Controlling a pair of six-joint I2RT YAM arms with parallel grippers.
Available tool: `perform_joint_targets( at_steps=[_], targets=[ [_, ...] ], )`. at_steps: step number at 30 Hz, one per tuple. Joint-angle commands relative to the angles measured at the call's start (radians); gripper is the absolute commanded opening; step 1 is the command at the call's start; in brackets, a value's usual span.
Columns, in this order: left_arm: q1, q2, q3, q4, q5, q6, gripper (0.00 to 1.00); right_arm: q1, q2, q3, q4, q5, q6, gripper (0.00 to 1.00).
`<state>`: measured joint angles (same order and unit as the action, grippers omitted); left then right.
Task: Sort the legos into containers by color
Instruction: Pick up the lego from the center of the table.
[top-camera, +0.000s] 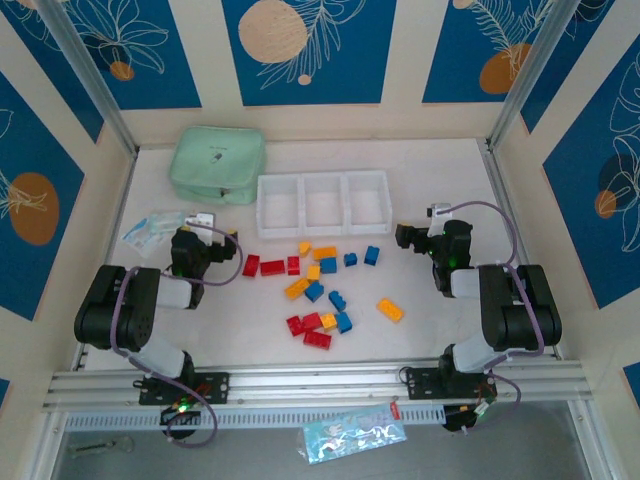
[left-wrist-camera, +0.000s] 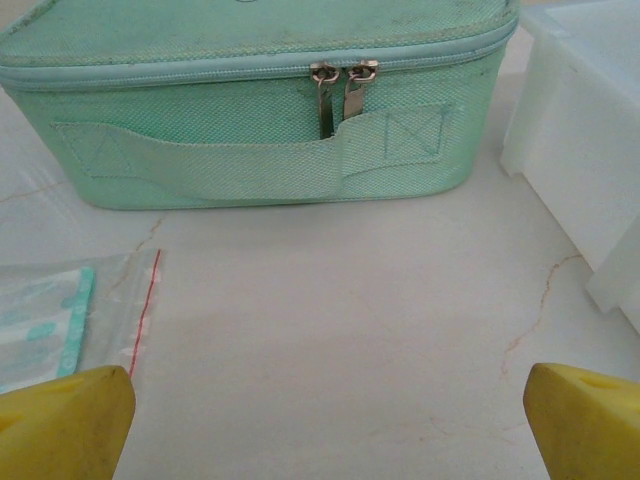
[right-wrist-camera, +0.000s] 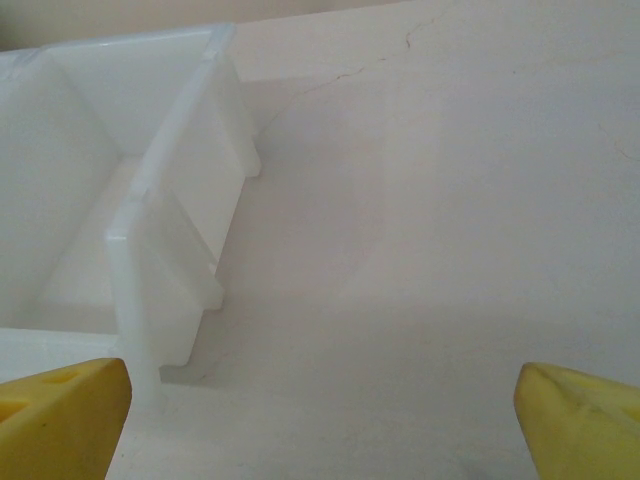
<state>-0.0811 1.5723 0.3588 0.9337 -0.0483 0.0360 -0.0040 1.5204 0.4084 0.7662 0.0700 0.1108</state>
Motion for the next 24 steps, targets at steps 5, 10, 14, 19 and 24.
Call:
perform_joint_targets(
  at_steps=[5, 10, 14, 19, 24],
  targets=[
    [0.009, -0.078, -0.025, 0.026, 0.078, 0.044, 0.99, -0.005, -0.119, -0.016, -0.013, 0.007, 0.002, 0.99],
    [0.009, -0.23, -0.09, 0.004, 0.049, 0.022, 0.99, -0.029, -0.265, 0.005, -0.158, 0.003, 0.045, 0.99],
    [0.009, -0.369, -0.04, -0.231, 0.06, -0.014, 0.99, -0.061, -0.373, 0.027, -0.274, -0.022, 0.118, 0.99],
    [0.012, -0.542, -0.024, -0.377, -0.03, -0.29, 0.99, -0.102, -0.474, 0.107, -0.532, -0.001, 0.358, 0.99],
    [0.012, -0.674, -0.063, -0.437, -0.053, -0.433, 0.99, -0.198, -0.489, 0.163, -0.719, -0.145, 0.502, 0.99]
  ],
)
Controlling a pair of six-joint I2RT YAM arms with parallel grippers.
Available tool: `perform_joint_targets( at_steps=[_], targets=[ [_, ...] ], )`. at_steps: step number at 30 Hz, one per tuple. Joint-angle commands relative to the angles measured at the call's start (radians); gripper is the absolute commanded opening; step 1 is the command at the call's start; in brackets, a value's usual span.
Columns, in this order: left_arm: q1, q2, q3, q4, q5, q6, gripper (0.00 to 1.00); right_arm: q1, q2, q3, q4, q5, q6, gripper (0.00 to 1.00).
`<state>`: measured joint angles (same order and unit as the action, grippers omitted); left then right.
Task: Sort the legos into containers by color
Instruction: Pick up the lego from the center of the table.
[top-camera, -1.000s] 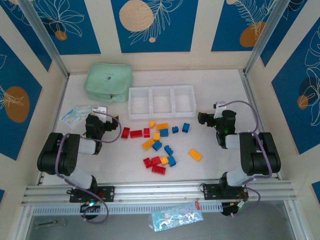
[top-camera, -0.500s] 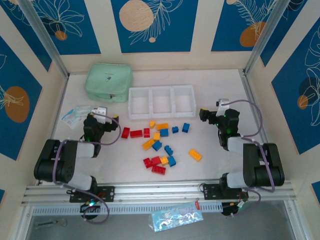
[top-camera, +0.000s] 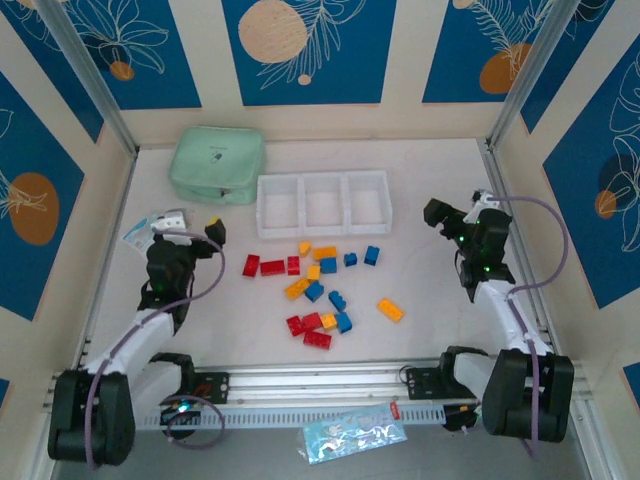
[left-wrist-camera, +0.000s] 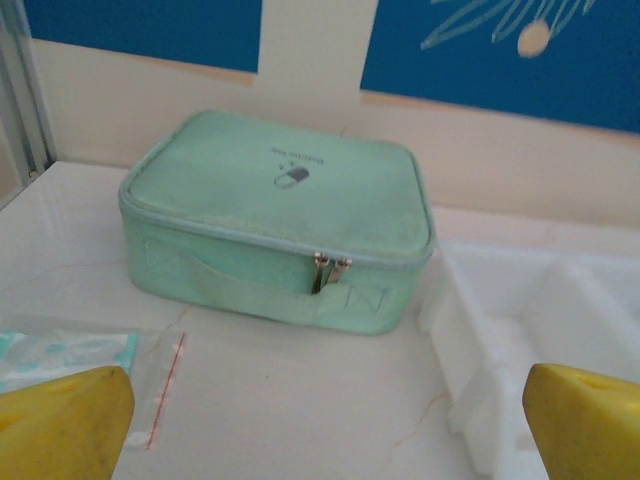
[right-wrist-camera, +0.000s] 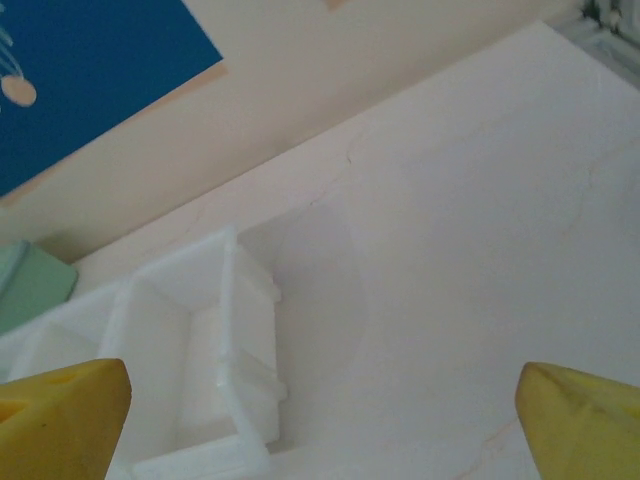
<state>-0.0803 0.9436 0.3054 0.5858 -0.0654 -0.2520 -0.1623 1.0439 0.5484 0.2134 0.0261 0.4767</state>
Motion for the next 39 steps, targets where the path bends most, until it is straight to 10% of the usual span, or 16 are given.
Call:
perform_joint_targets(
  at_steps=[1, 15, 31, 39],
  targets=[
    [0.011, -0.06, 0.013, -0.17, -0.045, -0.182, 0.99, -0.057, -0.012, 0.018, -0.17, -0.132, 0.177, 0.99],
    [-0.014, -0.068, 0.26, -0.855, 0.284, -0.321, 0.99, 0.262, 0.0, 0.171, -0.511, -0.007, 0.009, 0.99],
    [-0.338, 0.254, 0.473, -1.135, 0.083, -0.244, 0.99, 0.766, 0.206, 0.321, -0.613, 0.042, -0.05, 0.99],
    [-0.366, 0.446, 0.56, -1.114, 0.0, -0.221, 0.88, 0.857, 0.267, 0.373, -0.61, 0.092, -0.052, 0.99]
  ],
)
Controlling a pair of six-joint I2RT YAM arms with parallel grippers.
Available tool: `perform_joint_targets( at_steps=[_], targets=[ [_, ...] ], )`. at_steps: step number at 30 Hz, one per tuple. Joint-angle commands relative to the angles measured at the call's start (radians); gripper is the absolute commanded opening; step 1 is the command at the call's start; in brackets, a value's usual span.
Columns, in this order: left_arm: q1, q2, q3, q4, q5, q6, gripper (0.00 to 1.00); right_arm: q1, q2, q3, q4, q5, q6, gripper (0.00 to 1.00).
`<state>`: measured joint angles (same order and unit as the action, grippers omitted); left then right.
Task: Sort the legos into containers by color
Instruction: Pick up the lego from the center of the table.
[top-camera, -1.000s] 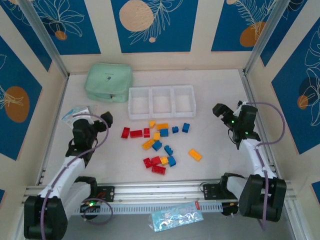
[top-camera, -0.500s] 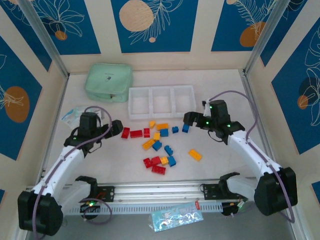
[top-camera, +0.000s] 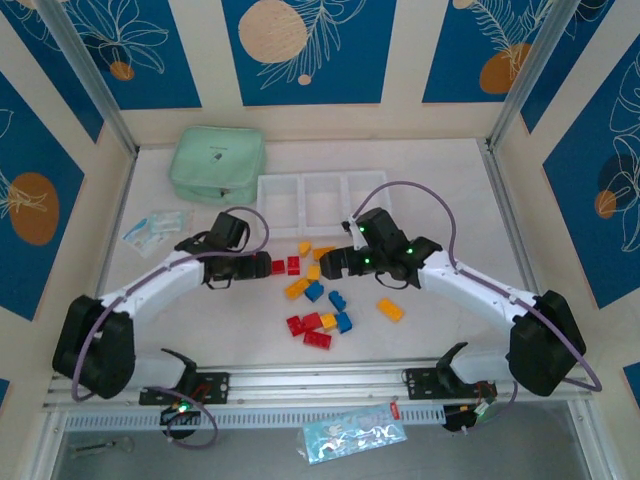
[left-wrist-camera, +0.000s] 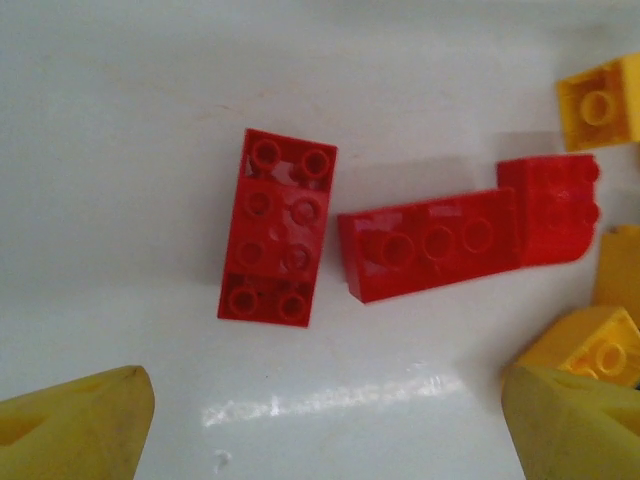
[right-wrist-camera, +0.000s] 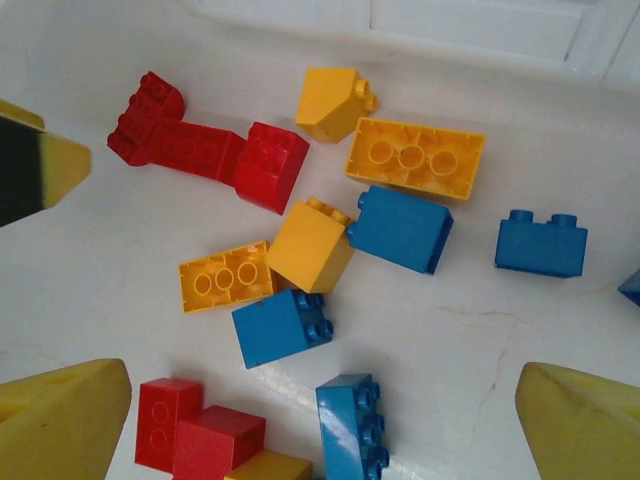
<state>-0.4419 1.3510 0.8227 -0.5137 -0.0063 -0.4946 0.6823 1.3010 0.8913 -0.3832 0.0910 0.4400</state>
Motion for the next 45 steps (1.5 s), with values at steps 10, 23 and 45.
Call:
perform_joint_targets(
  at_steps=[10, 23, 45],
  targets=[
    [-0.002, 0.224, 0.139, 0.016, -0.115, 0.013, 0.86, 0.016, 0.015, 0.041, -0.003, 0.036, -0.015, 0.99],
    [0.057, 0.291, 0.13, 0.044, -0.116, 0.001, 0.81, 0.017, 0.027, 0.031, 0.003, 0.042, -0.02, 0.99],
    [0.078, 0.191, -0.001, 0.06, -0.031, 0.002, 0.69, 0.016, 0.062, 0.071, -0.002, 0.041, -0.033, 0.99]
  ],
)
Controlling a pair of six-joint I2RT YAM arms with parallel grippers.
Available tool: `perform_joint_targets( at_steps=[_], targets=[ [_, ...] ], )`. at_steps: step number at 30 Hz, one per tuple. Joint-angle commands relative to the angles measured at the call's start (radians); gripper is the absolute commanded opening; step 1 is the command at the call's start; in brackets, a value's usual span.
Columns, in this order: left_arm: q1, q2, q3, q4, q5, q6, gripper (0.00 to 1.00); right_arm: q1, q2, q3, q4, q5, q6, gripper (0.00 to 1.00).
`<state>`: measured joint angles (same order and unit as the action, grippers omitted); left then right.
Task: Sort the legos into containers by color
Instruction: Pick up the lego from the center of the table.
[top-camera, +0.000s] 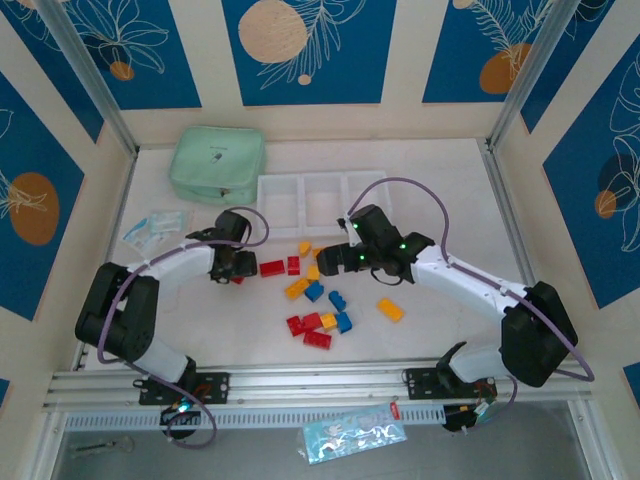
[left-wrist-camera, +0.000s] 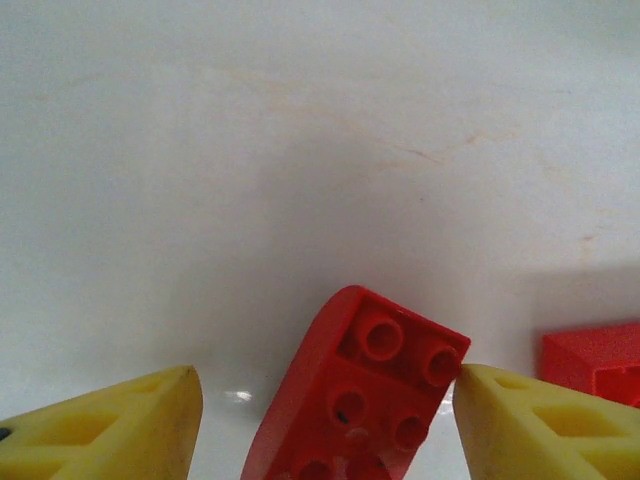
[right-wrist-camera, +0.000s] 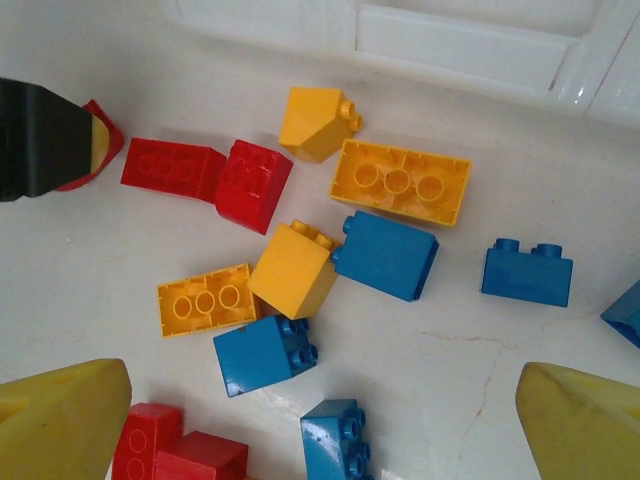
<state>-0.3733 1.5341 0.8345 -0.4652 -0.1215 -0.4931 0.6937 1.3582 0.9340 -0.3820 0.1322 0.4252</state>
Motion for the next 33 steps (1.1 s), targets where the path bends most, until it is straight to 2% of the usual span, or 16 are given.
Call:
perform_joint_targets(
  at_steps=[1, 9, 16, 20, 29, 33],
  targets=[
    [0.008, 0.006, -0.017, 0.026, 0.105, 0.001, 0.7, 0.006, 0.003, 0.026, -0.002, 0.003, -0.018, 0.99],
    [0.005, 0.019, -0.025, -0.016, 0.082, -0.002, 0.67, 0.0, -0.001, -0.001, 0.012, 0.003, -0.009, 0.99],
    [0.005, -0.006, -0.07, -0.057, -0.029, 0.007, 0.55, 0.0, -0.03, -0.012, 0.012, -0.001, -0.006, 0.99],
    [0.01, -0.028, -0.105, -0.027, 0.012, 0.003, 0.47, -0.012, -0.045, -0.024, 0.011, -0.007, 0.003, 0.99],
    [0.009, -0.1, -0.099, -0.07, -0.016, -0.019, 0.21, -0.065, -0.088, -0.057, 0.029, -0.055, 0.023, 0.99],
    [0.0, -0.184, -0.072, -0.103, -0.006, -0.036, 0.16, -0.096, -0.113, -0.066, 0.032, -0.083, 0.027, 0.99]
  ],
)
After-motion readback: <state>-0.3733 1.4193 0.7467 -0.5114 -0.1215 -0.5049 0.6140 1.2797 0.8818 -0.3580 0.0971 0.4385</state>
